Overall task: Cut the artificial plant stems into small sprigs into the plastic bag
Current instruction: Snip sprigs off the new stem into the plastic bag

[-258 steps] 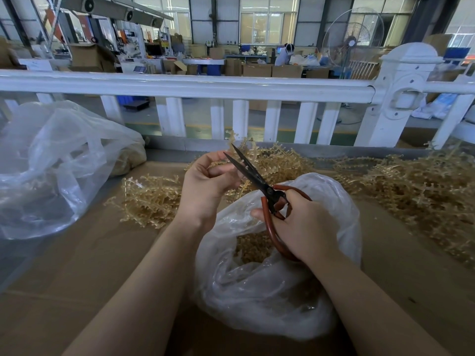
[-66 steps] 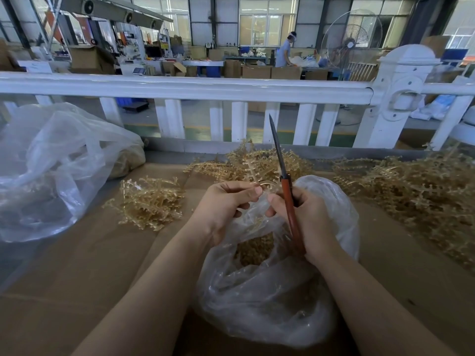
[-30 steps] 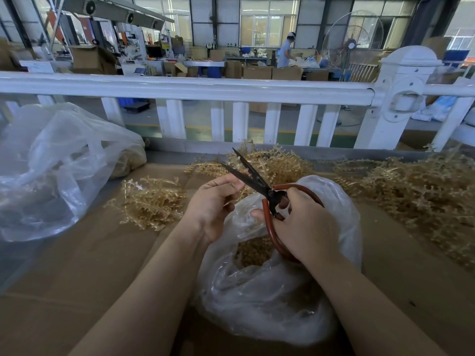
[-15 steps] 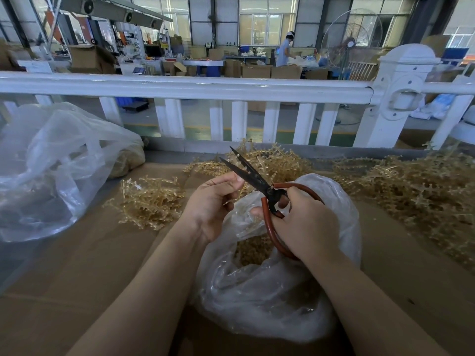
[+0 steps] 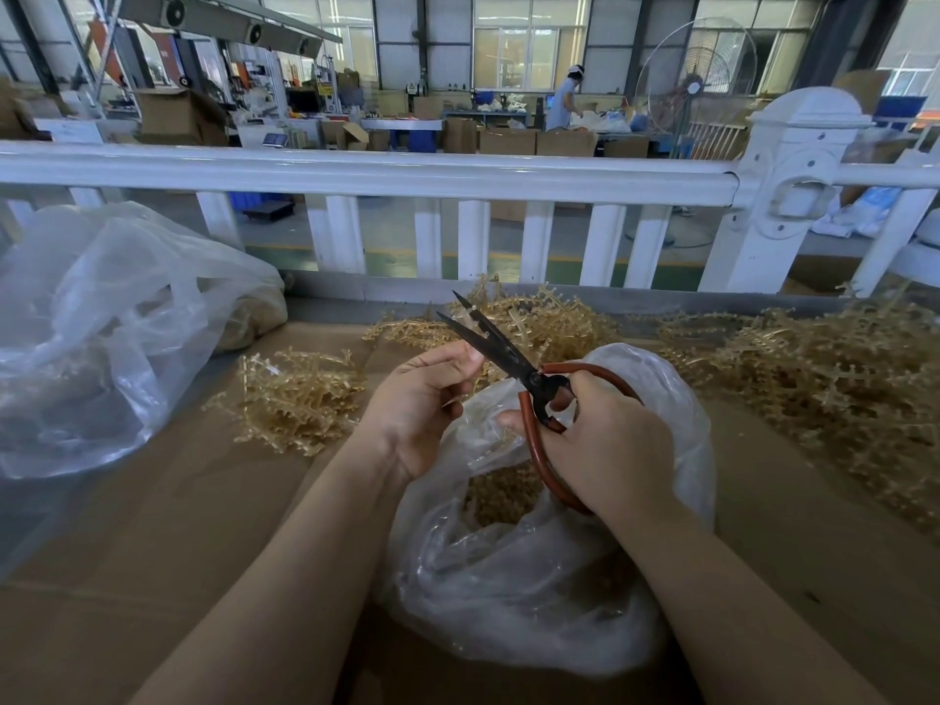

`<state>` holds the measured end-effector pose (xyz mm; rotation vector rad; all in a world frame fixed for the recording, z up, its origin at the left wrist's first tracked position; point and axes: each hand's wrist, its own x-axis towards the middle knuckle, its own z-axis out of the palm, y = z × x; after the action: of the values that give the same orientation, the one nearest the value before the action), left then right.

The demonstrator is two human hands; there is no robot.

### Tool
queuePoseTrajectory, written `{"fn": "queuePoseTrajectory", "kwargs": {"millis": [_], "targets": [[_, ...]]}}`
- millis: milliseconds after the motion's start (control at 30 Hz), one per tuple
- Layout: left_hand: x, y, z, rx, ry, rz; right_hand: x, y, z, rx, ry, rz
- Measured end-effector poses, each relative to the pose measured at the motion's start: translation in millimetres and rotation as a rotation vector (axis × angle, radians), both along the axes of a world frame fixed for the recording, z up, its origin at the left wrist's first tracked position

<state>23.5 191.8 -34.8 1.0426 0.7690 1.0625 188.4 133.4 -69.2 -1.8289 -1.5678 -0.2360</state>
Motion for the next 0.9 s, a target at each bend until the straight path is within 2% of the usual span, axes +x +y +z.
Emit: {"fn": "queuePoseTrajectory", "kwargs": {"millis": [300, 900], "targets": [[-1.7, 1.0, -1.9, 0.037, 0.059, -0.052, 1.2, 1.7, -2.5, 0.036, -0.031, -0.034], [-2.9, 0.8, -0.9, 0.027, 0.029, -0.06, 3.2, 3.4, -3.9, 0.017, -0.078, -0.044]]}}
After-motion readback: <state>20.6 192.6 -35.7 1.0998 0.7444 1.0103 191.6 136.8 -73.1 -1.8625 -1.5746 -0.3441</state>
